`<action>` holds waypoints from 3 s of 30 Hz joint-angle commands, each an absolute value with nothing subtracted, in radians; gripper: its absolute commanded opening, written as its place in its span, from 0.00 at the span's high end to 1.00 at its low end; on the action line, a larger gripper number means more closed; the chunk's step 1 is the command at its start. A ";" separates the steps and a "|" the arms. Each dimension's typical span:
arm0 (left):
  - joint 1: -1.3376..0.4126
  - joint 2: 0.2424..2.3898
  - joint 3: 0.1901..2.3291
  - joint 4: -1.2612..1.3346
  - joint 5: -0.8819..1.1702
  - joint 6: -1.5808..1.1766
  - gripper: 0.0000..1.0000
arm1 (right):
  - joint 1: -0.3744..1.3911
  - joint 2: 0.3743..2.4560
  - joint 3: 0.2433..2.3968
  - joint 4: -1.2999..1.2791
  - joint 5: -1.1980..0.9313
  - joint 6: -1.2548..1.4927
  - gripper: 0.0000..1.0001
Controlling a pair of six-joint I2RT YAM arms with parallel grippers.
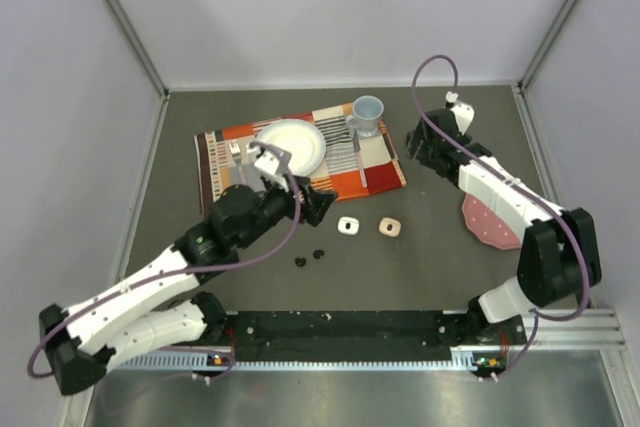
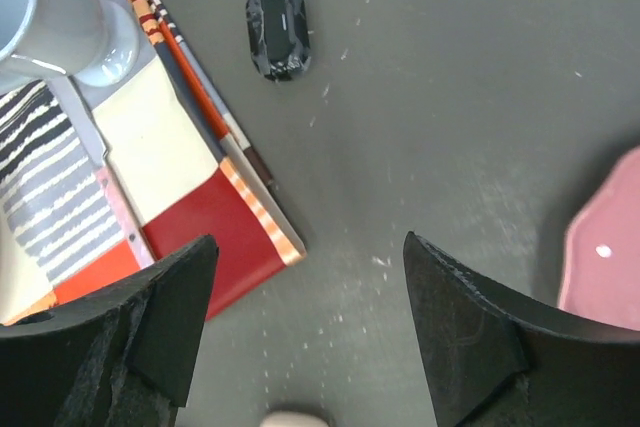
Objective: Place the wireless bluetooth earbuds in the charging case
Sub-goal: Pick up the charging case from the corner of the board, then pass from the right arm to the left
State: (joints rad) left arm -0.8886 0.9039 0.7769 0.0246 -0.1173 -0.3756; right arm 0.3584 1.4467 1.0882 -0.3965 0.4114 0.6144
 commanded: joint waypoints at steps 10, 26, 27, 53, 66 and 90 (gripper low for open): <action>-0.887 0.509 0.650 -0.143 -0.259 -0.279 0.01 | 0.284 1.874 1.437 -0.268 0.331 0.447 0.37; -0.887 0.463 0.629 -0.204 -0.307 -0.256 0.01 | 0.239 2.134 1.654 -0.383 0.282 0.379 0.37; -0.887 0.468 0.629 -0.203 -0.307 -0.256 0.01 | 0.236 2.141 1.666 -0.393 0.279 0.377 0.38; -0.884 0.517 0.632 -0.181 -0.302 -0.268 0.01 | 0.232 2.261 1.781 -0.446 0.311 0.417 0.41; -0.884 0.546 0.624 -0.158 -0.337 -0.275 0.01 | 0.221 2.160 1.697 -0.459 0.305 0.557 0.85; -0.897 0.689 0.304 0.713 -0.236 -0.238 0.01 | 0.738 1.091 0.859 -0.043 0.293 1.271 0.93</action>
State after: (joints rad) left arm -0.8852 0.6209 0.2970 0.4400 -0.3058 -0.2584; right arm 0.6582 1.1584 0.8894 -0.1333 0.1936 1.1229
